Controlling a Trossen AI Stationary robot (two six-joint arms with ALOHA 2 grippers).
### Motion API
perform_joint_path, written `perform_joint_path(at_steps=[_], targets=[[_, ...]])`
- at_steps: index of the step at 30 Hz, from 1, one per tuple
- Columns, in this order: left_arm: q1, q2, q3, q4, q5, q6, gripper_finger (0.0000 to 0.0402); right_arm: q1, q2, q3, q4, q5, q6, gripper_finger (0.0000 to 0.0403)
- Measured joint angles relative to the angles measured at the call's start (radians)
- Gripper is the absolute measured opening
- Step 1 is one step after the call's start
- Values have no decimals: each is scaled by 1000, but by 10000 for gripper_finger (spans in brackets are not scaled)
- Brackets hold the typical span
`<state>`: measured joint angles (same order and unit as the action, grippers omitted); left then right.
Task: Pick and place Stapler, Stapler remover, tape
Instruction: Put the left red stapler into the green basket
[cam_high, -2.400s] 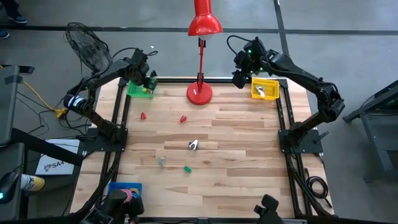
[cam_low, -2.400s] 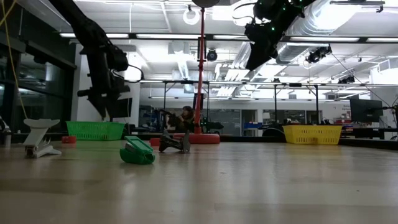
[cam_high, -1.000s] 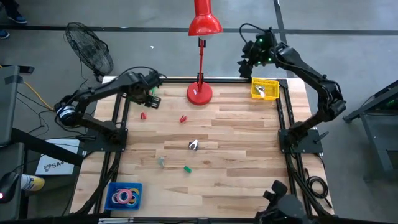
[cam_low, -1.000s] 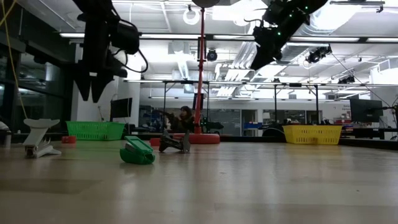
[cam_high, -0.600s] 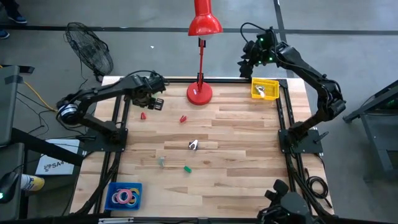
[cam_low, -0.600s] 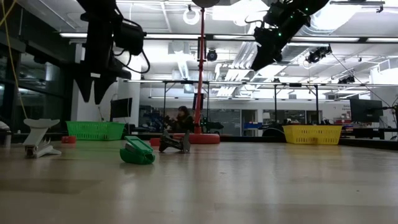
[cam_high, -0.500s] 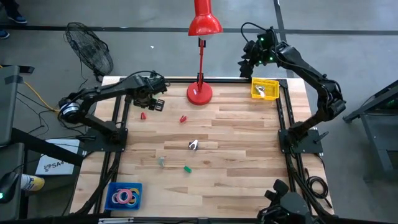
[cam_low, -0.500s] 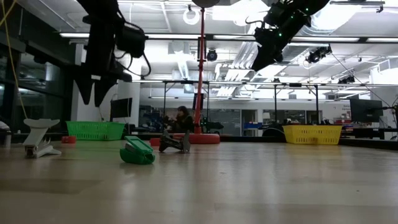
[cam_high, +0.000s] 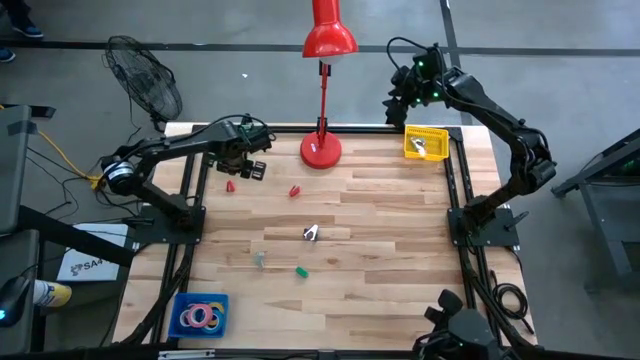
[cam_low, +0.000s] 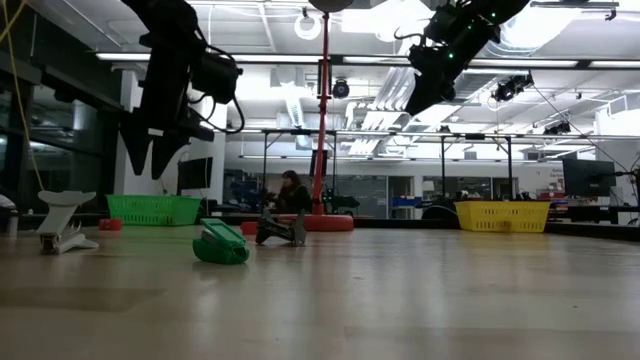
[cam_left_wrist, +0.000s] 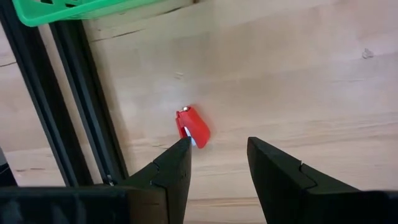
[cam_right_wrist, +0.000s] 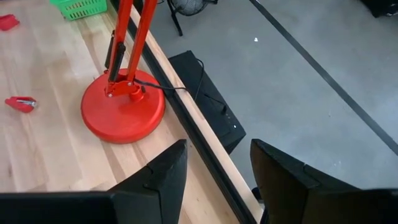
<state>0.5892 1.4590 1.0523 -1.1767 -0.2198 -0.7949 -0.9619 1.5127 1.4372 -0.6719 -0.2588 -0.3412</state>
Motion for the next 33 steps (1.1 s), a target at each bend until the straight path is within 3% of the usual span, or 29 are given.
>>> perform_joint_path(at_steps=[5, 10, 15, 20, 29, 33], targets=[[0, 0, -21, 6, -16, -73, 152, 0, 0, 0, -10, -6, 0, 169], [0, 0, -117, 131, 90, -149, 152, 0, 0, 0, -23, -7, 0, 168], [-1, 0, -176, 158, 125, -234, 152, 0, 0, 0, -31, -7, 2, 169], [-1, 0, -186, 104, 128, -348, 152, 0, 0, 0, -38, -7, 3, 168], [-1, 0, -185, 102, 123, -371, 152, 0, 0, 0, -49, -7, 3, 169], [-1, 0, -185, 77, 61, -460, 152, 0, 0, 0, -49, -7, 3, 168]])
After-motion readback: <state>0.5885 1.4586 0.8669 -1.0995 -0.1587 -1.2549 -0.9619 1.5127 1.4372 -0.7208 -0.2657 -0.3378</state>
